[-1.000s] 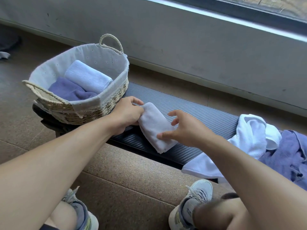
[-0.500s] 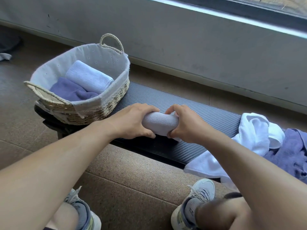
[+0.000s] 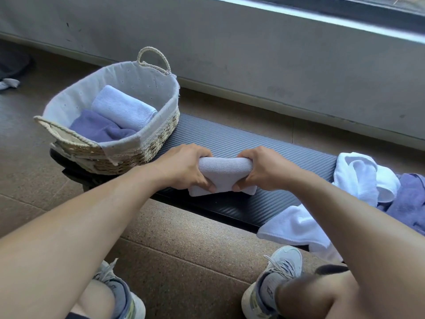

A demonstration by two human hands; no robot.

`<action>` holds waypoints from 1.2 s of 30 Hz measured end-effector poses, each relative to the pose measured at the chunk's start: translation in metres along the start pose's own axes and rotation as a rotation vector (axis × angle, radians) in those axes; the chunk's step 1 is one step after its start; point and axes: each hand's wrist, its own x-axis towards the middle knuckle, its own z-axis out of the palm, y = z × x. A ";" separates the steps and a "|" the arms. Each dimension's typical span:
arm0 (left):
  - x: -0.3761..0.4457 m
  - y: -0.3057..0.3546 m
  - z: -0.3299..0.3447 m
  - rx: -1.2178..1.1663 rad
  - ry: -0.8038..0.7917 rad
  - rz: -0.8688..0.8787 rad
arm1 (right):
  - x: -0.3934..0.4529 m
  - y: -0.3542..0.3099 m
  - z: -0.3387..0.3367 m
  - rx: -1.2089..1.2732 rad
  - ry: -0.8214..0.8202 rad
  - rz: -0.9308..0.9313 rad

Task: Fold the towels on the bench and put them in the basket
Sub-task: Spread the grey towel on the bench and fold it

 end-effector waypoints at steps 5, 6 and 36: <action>-0.008 -0.002 0.000 -0.339 -0.013 -0.032 | -0.002 0.020 -0.011 0.396 -0.010 -0.028; -0.011 0.000 0.001 -0.482 0.008 -0.050 | -0.003 0.026 -0.014 0.630 0.008 -0.026; -0.023 0.004 0.013 -0.482 0.097 -0.044 | 0.008 0.002 -0.004 0.732 0.092 0.266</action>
